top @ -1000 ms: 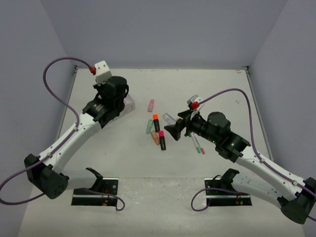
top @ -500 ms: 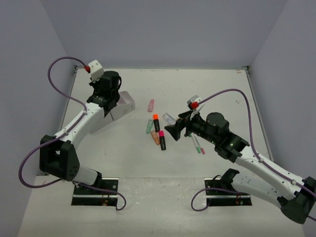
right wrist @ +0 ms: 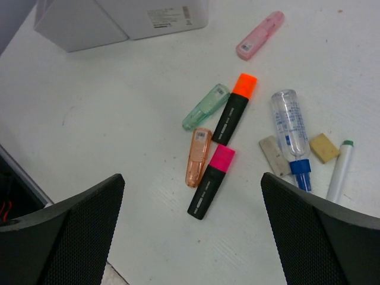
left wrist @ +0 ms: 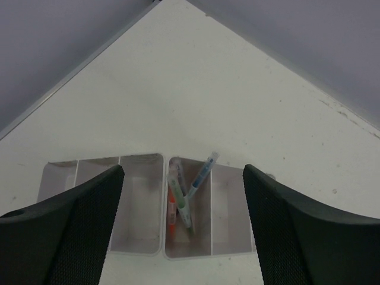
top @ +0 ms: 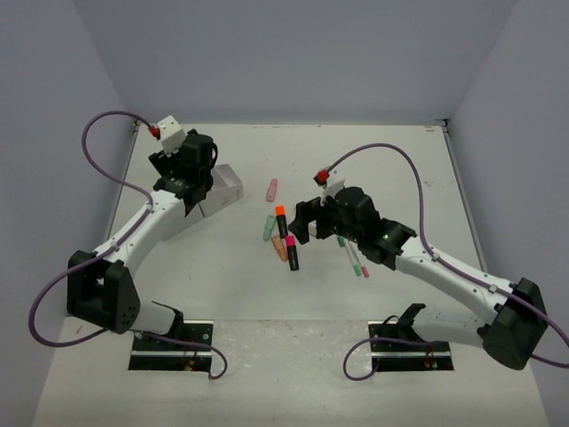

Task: Sort the stationery into containers
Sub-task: Place the pen in the storage box, then pick up the pen from the center of the board.

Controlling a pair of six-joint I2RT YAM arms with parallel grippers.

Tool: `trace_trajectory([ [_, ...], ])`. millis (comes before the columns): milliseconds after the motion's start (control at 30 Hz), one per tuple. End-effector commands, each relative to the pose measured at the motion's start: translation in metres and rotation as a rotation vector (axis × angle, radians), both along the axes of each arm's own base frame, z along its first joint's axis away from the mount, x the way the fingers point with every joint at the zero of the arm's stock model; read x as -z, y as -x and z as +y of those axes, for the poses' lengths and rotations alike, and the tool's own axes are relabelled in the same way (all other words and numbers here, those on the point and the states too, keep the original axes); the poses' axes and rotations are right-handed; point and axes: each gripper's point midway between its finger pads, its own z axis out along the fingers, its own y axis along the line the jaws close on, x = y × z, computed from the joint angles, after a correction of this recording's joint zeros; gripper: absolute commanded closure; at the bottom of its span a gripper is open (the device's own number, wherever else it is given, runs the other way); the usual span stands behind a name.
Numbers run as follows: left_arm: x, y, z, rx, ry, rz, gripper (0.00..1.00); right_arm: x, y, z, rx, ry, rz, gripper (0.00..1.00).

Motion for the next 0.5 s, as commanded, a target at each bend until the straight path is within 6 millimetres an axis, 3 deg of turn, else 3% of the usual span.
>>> trace_trajectory([
  [0, -0.065, 0.032, -0.013, 0.087, 0.121, -0.181, 0.1, 0.022, -0.012, -0.015, 0.232, 0.089, 0.156, 0.01],
  [67, -0.073, 0.045, -0.027, 0.161, 0.15, -0.189, 0.06, 0.042, -0.013, -0.02, 0.286, 0.18, 0.199, 0.08],
  [167, -0.088, 0.072, -0.053, 0.326, 0.224, -0.218, 0.0, 0.071, -0.004, -0.004, 0.273, 0.253, 0.273, 0.28],
  [233, -0.092, 0.088, -0.062, 0.4, 0.255, -0.232, 0.0, 0.091, -0.001, 0.006, 0.258, 0.292, 0.308, 0.34],
  [467, -0.066, 0.125, -0.079, 0.585, 0.258, -0.099, 0.0, 0.132, 0.001, 0.026, 0.247, 0.389, 0.373, 0.55],
])
